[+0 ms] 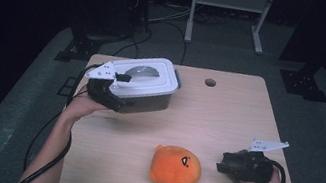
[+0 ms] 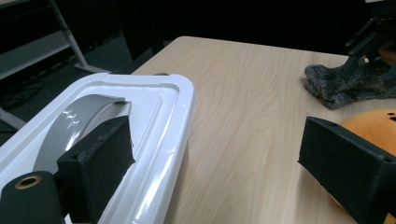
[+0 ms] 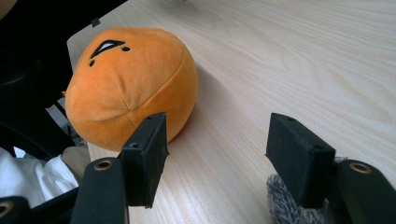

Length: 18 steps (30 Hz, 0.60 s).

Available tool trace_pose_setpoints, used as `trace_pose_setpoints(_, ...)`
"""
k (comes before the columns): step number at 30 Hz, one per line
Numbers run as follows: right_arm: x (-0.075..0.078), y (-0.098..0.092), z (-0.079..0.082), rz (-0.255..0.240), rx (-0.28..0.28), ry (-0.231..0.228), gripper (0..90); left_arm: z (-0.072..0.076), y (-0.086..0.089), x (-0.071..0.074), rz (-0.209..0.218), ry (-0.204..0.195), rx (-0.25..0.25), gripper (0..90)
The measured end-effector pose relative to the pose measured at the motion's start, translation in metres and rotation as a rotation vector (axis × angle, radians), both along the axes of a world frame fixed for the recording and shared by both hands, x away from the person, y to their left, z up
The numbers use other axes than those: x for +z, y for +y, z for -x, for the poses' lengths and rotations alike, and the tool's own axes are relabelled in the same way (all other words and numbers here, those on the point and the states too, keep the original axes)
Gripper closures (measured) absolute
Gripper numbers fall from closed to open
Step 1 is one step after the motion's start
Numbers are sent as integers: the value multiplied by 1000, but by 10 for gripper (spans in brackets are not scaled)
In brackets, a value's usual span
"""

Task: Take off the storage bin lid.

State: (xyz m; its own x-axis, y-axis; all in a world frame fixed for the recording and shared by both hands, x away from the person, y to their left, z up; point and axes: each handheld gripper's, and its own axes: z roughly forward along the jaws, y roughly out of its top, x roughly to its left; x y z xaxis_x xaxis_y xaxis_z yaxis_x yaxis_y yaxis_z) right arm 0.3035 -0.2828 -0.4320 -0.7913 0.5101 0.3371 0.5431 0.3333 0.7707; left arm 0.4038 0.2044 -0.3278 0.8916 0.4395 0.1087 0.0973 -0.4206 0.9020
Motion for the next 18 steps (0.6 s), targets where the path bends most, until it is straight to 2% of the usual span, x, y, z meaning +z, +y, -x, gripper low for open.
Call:
trace_pose_setpoints(4,-1,0,0,1,1,0,372,-5,-1,1,-9,15,3,91)
trace_pose_setpoints(9,0,-1,-1,-4,-2,1,372,-11,-1,3,3,14,4,91)
trace_pose_setpoints(18,-1,-1,-2,-2,-3,-3,372,-26,2,4,-9,16,23,91)
